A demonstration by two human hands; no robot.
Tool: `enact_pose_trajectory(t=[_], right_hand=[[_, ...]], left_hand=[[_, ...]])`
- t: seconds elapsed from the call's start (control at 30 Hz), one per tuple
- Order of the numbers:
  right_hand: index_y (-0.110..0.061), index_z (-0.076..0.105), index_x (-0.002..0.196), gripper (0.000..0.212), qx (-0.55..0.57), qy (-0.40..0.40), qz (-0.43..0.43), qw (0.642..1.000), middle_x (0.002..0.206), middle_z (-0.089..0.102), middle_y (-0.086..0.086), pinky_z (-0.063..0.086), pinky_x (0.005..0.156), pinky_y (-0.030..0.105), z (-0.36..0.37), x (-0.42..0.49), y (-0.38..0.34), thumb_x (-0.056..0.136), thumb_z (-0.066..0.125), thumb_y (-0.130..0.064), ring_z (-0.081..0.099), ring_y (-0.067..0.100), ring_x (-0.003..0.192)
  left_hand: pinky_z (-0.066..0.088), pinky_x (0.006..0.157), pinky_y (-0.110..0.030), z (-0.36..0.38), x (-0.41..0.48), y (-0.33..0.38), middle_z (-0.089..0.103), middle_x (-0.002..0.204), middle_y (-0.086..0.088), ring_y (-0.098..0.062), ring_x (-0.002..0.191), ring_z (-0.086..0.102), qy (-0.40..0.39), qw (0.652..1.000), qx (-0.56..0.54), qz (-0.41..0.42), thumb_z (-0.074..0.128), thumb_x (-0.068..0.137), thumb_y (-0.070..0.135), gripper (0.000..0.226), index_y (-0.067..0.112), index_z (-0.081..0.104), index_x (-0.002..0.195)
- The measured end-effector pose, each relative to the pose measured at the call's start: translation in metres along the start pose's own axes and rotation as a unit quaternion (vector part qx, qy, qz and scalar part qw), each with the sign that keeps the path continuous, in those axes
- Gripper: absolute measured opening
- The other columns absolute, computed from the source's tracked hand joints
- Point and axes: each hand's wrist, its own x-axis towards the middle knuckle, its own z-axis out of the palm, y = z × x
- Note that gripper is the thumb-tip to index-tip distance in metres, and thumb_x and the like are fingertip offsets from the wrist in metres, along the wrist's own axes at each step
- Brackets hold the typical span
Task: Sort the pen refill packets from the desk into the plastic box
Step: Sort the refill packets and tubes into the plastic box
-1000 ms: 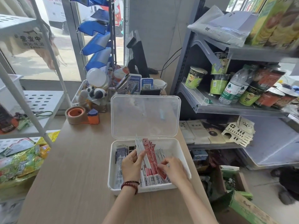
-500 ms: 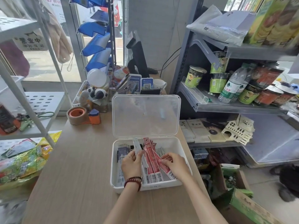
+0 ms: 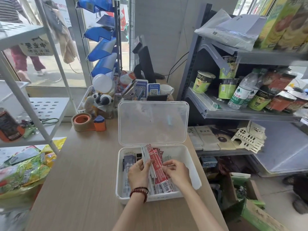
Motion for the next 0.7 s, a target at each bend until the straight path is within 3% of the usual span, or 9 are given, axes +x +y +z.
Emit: enact_pose_trajectory(t=[0.13,0.23,0.4,0.47,0.53,0.7], right_hand=[[-0.027,0.066,0.084,0.012,0.015,0.008,0.009,1.000,0.087,0.072,-0.003,0.061,0.066,0.029,0.0039,-0.0033,-0.0011,0.086,0.071,-0.017,0.071,0.012,0.078],[-0.023,0.067,0.086,0.010,0.022,0.010,0.011,1.000,0.087,0.073,-0.001,0.058,0.058,0.022,0.0017,-0.0063,-0.0013,0.086,0.072,-0.015,0.071,0.011,0.075],[-0.027,0.067,0.088,0.005,-0.001,0.005,-0.021,1.000,0.086,0.073,-0.008,0.059,0.076,0.026,-0.0031,-0.0043,0.0043,0.090,0.067,-0.022,0.070,0.005,0.077],[-0.025,0.069,0.096,0.012,-0.014,-0.009,-0.039,0.999,0.086,0.071,-0.011,0.053,0.071,0.014,-0.0048,-0.0053,0.0029,0.085,0.073,-0.027,0.066,0.000,0.078],[-0.025,0.068,0.100,0.022,-0.041,-0.016,-0.053,0.998,0.089,0.069,-0.012,0.046,0.065,0.009,-0.0041,-0.0072,0.0019,0.080,0.078,-0.027,0.062,-0.004,0.080],[-0.025,0.067,0.097,0.018,-0.068,-0.015,-0.060,0.996,0.089,0.067,-0.011,0.047,0.059,0.008,0.0000,-0.0092,0.0071,0.083,0.075,-0.018,0.062,0.001,0.078]], left_hand=[[0.026,0.045,-0.011,-0.0013,-0.0009,0.0023,0.045,0.050,0.005,-0.004,0.044,0.032,-0.007,1.000,0.001,0.012,0.069,0.080,0.040,0.038,0.010,0.055,0.061],[0.029,0.042,-0.008,-0.0005,-0.0014,0.0049,0.053,0.050,0.011,0.002,0.038,0.036,-0.019,1.000,-0.017,0.014,0.069,0.079,0.035,0.029,0.009,0.063,0.068],[0.029,0.040,-0.007,0.0012,-0.0020,0.0060,0.045,0.043,0.014,0.002,0.034,0.036,-0.038,0.999,-0.022,0.011,0.071,0.080,0.026,0.032,0.016,0.051,0.057],[0.032,0.046,-0.008,0.0012,-0.0006,0.0023,0.055,0.052,0.010,0.004,0.041,0.042,-0.047,0.999,-0.005,0.004,0.070,0.081,0.029,0.027,0.015,0.057,0.061],[0.037,0.053,-0.017,0.0011,0.0007,-0.0006,0.063,0.059,0.005,-0.004,0.051,0.050,-0.052,0.999,0.013,-0.004,0.070,0.081,0.033,0.023,0.016,0.063,0.066],[0.026,0.049,-0.020,0.0021,0.0002,0.0007,0.042,0.048,0.012,-0.005,0.044,0.032,-0.033,0.999,-0.001,-0.004,0.068,0.079,0.038,0.036,0.014,0.052,0.058]])
